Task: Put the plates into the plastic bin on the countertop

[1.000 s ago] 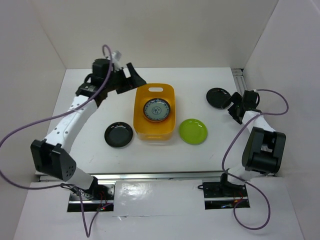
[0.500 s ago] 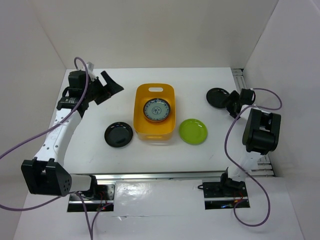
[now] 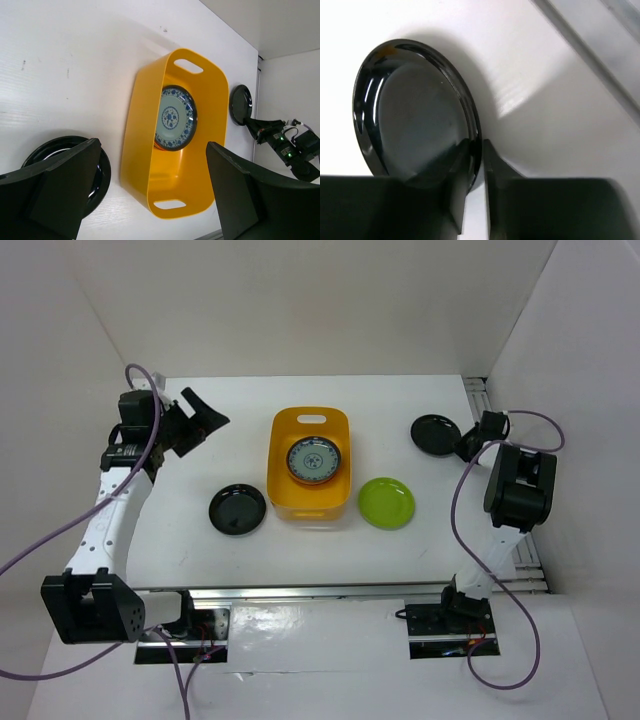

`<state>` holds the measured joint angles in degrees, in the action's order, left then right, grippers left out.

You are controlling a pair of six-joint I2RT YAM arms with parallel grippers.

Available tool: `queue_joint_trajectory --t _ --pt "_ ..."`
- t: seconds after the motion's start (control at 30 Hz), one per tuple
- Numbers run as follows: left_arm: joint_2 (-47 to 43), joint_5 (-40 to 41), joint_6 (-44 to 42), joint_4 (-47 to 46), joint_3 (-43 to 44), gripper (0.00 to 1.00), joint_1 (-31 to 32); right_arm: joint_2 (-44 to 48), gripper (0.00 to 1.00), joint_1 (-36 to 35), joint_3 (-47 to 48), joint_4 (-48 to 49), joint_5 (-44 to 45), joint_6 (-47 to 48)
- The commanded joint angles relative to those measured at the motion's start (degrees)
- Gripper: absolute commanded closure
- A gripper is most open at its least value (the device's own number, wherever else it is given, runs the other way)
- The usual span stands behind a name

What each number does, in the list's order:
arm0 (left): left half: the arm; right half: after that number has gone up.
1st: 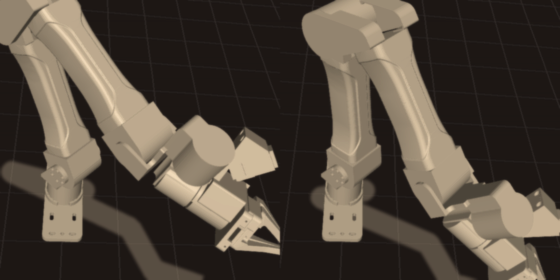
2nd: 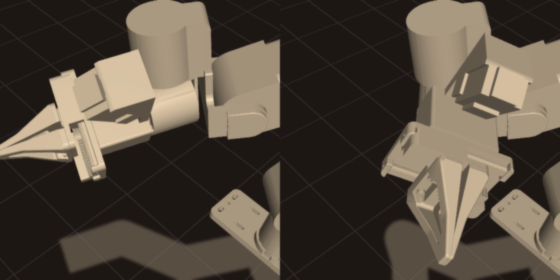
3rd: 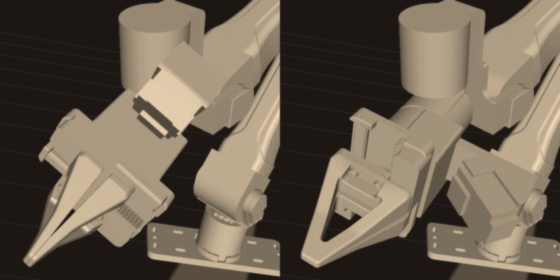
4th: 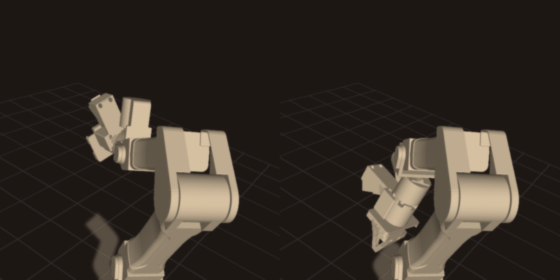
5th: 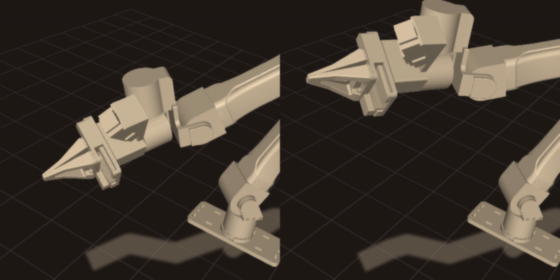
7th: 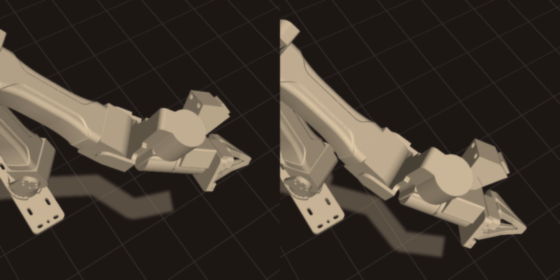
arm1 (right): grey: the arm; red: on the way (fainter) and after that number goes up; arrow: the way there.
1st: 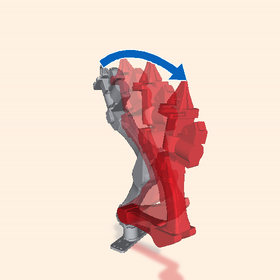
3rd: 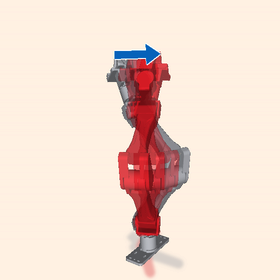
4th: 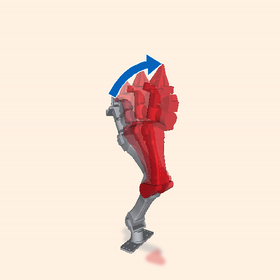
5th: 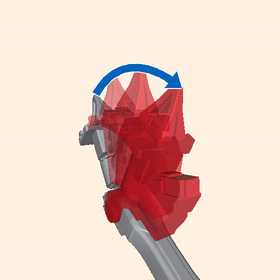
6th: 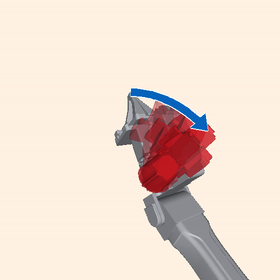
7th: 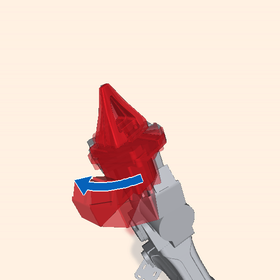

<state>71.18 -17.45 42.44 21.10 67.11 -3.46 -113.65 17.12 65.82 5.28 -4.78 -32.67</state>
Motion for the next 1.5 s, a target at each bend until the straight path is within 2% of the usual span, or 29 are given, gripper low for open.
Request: queue_joint_trajectory --t 0.0,0.03,0.1,0.33,0.47,0.57,0.7,0.8,0.97,1.03,1.2,1.47 --pt "-1.83 1.35 1.33 -0.37 0.21 0.00 -0.75 -5.88 0.87 -0.43 -1.57 -6.50 1.52 -0.91" --pt "-1.31 2.33 1.33 0.60 0.21 0.00 -1.28 -5.89 0.94 -0.43 -1.57 -6.51 1.52 -0.91" --pt "-0.52 3.04 3.08 2.36 0.21 0.00 -2.93 -6.68 1.00 -0.95 -0.97 -7.12 0.57 -0.91" --pt "2.74 2.15 5.64 8.86 -2.51 0.00 -6.91 -0.37 1.00 -5.16 2.72 -5.81 -0.06 -2.13" --pt "0.46 2.77 5.64 11.85 -3.13 0.00 -6.91 4.73 1.00 -7.63 10.44 -6.60 0.12 -1.44" --pt "-0.86 6.11 5.64 16.68 -3.13 0.00 -6.29 8.51 1.00 -9.04 15.89 -7.47 0.12 0.15" --pt "-4.80 9.80 5.64 18.98 -6.98 0.00 -5.76 13.00 1.00 -11.93 18.99 -7.48 0.12 1.20" --pt "-6.05 10.94 6.26 19.94 -10.24 0.00 -5.76 14.33 1.00 -15.97 22.67 -11.33 0.12 4.18" --pt "-5.27 8.93 5.03 19.77 -13.41 0.00 -4.45 15.13 1.00 -25.10 27.33 -17.57 -9.35 14.35" --pt "-4.39 8.93 5.03 19.16 -14.46 0.00 -3.92 14.24 1.00 -28.10 29.97 -23.01 -9.37 17.01" --pt "-1.13 9.98 5.03 17.22 -16.74 0.00 -0.94 13.54 1.00 -36.35 27.53 -26.72 -6.85 20.36" --pt "4.93 11.73 7.39 15.37 -19.12 0.00 1.35 11.96 1.00 -42.17 23.30 -27.25 -5.16 21.94"
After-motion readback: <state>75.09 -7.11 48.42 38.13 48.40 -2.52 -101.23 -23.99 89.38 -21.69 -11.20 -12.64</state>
